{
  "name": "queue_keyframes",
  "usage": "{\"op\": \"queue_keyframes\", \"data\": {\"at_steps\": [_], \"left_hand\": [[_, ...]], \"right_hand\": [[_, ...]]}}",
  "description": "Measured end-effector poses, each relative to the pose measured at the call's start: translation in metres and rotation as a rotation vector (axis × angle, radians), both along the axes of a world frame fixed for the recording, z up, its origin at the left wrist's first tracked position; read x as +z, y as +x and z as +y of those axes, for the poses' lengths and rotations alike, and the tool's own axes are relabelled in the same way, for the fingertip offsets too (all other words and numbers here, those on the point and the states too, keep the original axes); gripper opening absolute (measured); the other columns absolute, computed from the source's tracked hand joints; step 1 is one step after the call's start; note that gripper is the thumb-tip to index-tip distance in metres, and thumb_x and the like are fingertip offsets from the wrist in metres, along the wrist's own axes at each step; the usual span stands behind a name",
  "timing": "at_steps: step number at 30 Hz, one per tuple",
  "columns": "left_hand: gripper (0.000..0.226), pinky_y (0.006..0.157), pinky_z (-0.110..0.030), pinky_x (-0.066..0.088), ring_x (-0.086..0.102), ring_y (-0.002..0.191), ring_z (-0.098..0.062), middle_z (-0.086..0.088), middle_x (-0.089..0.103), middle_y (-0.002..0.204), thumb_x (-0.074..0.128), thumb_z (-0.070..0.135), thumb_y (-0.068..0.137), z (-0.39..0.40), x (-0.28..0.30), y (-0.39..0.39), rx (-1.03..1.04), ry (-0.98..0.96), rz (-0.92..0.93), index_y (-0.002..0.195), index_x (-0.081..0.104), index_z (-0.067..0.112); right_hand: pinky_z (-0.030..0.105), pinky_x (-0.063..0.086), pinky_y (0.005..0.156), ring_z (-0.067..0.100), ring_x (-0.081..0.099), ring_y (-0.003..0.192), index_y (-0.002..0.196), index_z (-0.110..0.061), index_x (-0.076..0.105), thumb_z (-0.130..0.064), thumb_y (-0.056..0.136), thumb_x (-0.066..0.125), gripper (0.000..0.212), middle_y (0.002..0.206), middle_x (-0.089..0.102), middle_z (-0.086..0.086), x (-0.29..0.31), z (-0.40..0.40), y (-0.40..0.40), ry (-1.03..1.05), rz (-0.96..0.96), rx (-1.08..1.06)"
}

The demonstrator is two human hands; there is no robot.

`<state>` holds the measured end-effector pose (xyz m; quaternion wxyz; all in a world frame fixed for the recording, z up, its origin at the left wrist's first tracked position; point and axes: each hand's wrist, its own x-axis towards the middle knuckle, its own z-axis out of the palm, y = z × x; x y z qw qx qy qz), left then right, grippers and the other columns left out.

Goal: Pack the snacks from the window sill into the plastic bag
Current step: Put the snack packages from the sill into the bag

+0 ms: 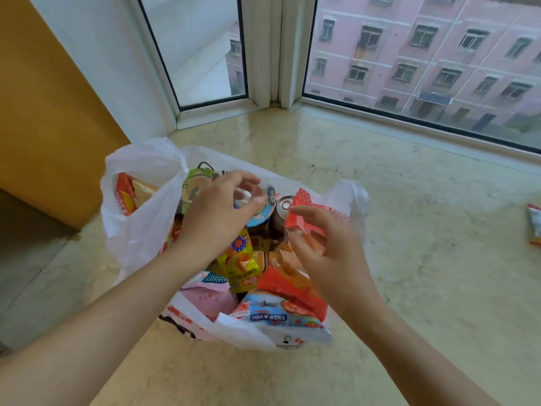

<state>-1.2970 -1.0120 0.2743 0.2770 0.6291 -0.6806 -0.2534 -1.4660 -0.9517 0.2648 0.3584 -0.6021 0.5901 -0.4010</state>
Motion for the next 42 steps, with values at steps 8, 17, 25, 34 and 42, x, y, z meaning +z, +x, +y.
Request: {"op": "queue_keyframes", "data": {"at_steps": [8,17,25,34,42], "left_hand": [[0.028,0.076,-0.024,0.041,0.055,0.103,-0.004,0.018,0.06,0.113,0.058,0.04,0.09,0.019,0.04,-0.104,-0.201,-0.234,-0.207,0.117,0.059,0.035],[0.033,0.072,-0.033,0.048,0.062,0.099,-0.019,0.007,0.065,0.112,0.055,0.043,0.091,0.037,0.04,-0.236,-0.409,-0.387,-0.401,0.119,0.06,0.026],[0.045,0.082,-0.035,0.045,0.056,0.113,-0.019,0.006,0.06,0.124,0.057,0.047,0.089,0.078,0.007,-0.379,-0.549,-0.322,-0.499,0.129,0.056,0.027],[0.046,0.087,-0.034,0.042,0.052,0.117,-0.018,0.008,0.056,0.129,0.054,0.049,0.09,0.121,-0.027,-0.511,-0.639,-0.278,-0.511,0.132,0.052,0.029],[0.048,0.088,-0.033,0.04,0.048,0.119,-0.016,0.009,0.054,0.131,0.053,0.05,0.09,0.147,-0.048,-0.584,-0.695,-0.229,-0.516,0.133,0.05,0.029]], "right_hand": [[0.031,0.054,0.072,0.022,0.059,0.109,0.114,-0.014,0.066,-0.012,0.079,0.07,0.035,0.119,0.064,0.001,0.018,0.042,-0.097,-0.426,0.638,-0.066],[0.031,0.053,0.08,0.024,0.056,0.115,0.121,-0.014,0.062,-0.022,0.082,0.062,0.04,0.125,0.061,0.005,0.013,0.098,-0.232,-0.324,0.784,-0.239],[0.034,0.052,0.085,0.025,0.057,0.115,0.121,-0.013,0.062,-0.028,0.081,0.061,0.043,0.126,0.06,0.007,-0.005,0.166,-0.369,-0.206,0.842,-0.391],[0.037,0.045,0.094,0.029,0.054,0.119,0.12,-0.012,0.062,-0.029,0.082,0.059,0.041,0.129,0.058,0.009,-0.033,0.218,-0.493,-0.112,0.832,-0.437],[0.038,0.047,0.095,0.028,0.055,0.117,0.115,-0.013,0.064,-0.031,0.083,0.054,0.037,0.127,0.059,0.009,-0.049,0.252,-0.561,-0.08,0.828,-0.488]]}}
